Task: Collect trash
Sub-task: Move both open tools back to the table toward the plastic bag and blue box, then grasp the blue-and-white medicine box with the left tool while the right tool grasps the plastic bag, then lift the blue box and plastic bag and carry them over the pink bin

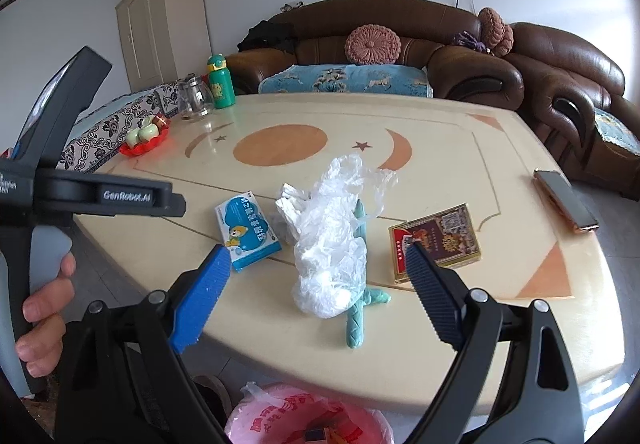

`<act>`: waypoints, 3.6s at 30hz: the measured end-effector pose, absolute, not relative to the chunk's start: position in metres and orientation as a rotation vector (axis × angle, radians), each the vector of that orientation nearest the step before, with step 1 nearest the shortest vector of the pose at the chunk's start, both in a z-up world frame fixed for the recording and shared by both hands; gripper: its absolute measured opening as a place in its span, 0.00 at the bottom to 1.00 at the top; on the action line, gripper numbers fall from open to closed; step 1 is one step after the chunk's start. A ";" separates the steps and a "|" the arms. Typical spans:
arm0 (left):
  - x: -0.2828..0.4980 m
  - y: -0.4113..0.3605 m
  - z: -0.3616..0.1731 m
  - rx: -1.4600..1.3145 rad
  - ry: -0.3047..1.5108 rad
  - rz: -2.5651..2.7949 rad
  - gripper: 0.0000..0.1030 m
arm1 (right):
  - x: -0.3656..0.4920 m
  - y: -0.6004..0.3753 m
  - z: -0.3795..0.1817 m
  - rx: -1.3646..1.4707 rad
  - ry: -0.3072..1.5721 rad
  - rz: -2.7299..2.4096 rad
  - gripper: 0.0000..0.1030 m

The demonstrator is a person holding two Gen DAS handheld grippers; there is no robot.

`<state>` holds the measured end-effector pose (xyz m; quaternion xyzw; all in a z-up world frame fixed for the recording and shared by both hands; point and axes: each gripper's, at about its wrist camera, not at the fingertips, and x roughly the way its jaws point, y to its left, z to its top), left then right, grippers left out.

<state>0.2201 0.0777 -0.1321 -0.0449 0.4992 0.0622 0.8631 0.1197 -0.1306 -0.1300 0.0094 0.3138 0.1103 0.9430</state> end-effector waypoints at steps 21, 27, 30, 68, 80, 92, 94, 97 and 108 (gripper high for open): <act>0.313 0.093 -0.199 -0.320 1.273 0.216 0.91 | 0.175 -0.120 -0.191 -0.019 0.717 0.239 0.84; 0.325 0.096 -0.210 -0.338 1.289 0.267 0.91 | 0.183 -0.119 -0.194 -0.013 0.724 0.244 0.84; 0.331 0.099 -0.213 -0.365 1.299 0.266 0.91 | 0.185 -0.120 -0.201 0.004 0.741 0.247 0.84; 0.370 0.060 -0.239 -0.290 1.369 0.289 0.71 | 0.185 -0.112 -0.221 -0.066 0.720 0.212 0.38; 0.368 0.061 -0.234 -0.304 1.351 0.241 0.67 | 0.175 -0.119 -0.211 -0.053 0.681 0.198 0.28; 0.341 0.082 -0.210 -0.285 1.286 0.196 0.66 | 0.176 -0.131 -0.194 -0.034 0.641 0.170 0.28; 0.337 0.083 -0.205 -0.270 1.269 0.195 0.66 | 0.175 -0.132 -0.191 -0.034 0.632 0.164 0.28; 0.333 0.085 -0.199 -0.263 1.251 0.183 0.65 | 0.175 -0.134 -0.188 -0.030 0.626 0.158 0.28; 0.315 0.082 -0.175 -0.257 1.172 0.134 0.64 | 0.164 -0.135 -0.187 -0.020 0.607 0.142 0.28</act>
